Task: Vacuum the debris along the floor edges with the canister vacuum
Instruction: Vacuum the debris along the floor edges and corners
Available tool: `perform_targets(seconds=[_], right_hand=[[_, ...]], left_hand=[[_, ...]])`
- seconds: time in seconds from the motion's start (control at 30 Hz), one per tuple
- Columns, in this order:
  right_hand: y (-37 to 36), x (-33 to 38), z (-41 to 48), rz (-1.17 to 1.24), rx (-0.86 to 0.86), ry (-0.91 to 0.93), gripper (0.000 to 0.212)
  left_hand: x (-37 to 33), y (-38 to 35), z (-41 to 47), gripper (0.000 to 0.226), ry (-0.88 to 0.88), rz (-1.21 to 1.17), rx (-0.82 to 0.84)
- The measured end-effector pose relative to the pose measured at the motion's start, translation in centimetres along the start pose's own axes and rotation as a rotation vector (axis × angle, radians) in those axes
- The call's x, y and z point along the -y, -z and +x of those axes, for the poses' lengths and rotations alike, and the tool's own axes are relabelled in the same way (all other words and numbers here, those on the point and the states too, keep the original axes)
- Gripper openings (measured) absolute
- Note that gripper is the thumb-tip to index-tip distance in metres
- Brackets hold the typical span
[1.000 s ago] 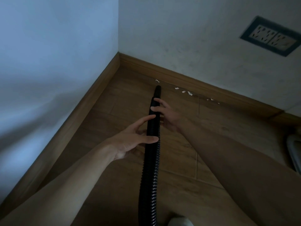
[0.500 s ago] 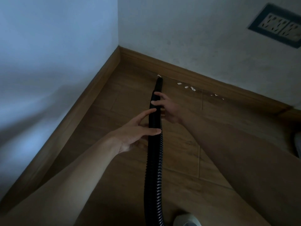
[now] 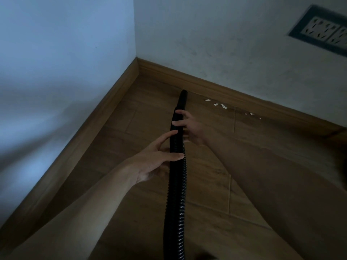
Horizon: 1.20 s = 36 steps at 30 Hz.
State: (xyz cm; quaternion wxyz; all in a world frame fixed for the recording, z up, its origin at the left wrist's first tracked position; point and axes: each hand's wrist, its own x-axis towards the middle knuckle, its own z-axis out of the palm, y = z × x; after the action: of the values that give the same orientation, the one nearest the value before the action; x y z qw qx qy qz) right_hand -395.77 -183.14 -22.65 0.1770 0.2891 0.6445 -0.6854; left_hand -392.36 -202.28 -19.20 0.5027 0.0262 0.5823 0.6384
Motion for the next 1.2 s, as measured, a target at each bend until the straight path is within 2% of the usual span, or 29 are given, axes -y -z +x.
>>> perform_targets(seconds=[0.4, 0.87, 1.2], right_hand=[[0.9, 0.7, 1.0, 0.026, 0.018, 0.048, 0.054], [4.8, -1.1, -2.0, 0.1, -0.096, 0.059, 0.053], [6.2, -2.7, -3.2, 0.197, -0.142, 0.063, 0.05]], left_hand=[[-0.1, -1.4, 1.4, 0.071, -0.05, -0.072, -0.047], [-0.1, -3.4, 2.5, 0.068, -0.007, 0.013, 0.123], [-0.3, -4.4, 2.9, 0.069, 0.044, 0.07, 0.176]])
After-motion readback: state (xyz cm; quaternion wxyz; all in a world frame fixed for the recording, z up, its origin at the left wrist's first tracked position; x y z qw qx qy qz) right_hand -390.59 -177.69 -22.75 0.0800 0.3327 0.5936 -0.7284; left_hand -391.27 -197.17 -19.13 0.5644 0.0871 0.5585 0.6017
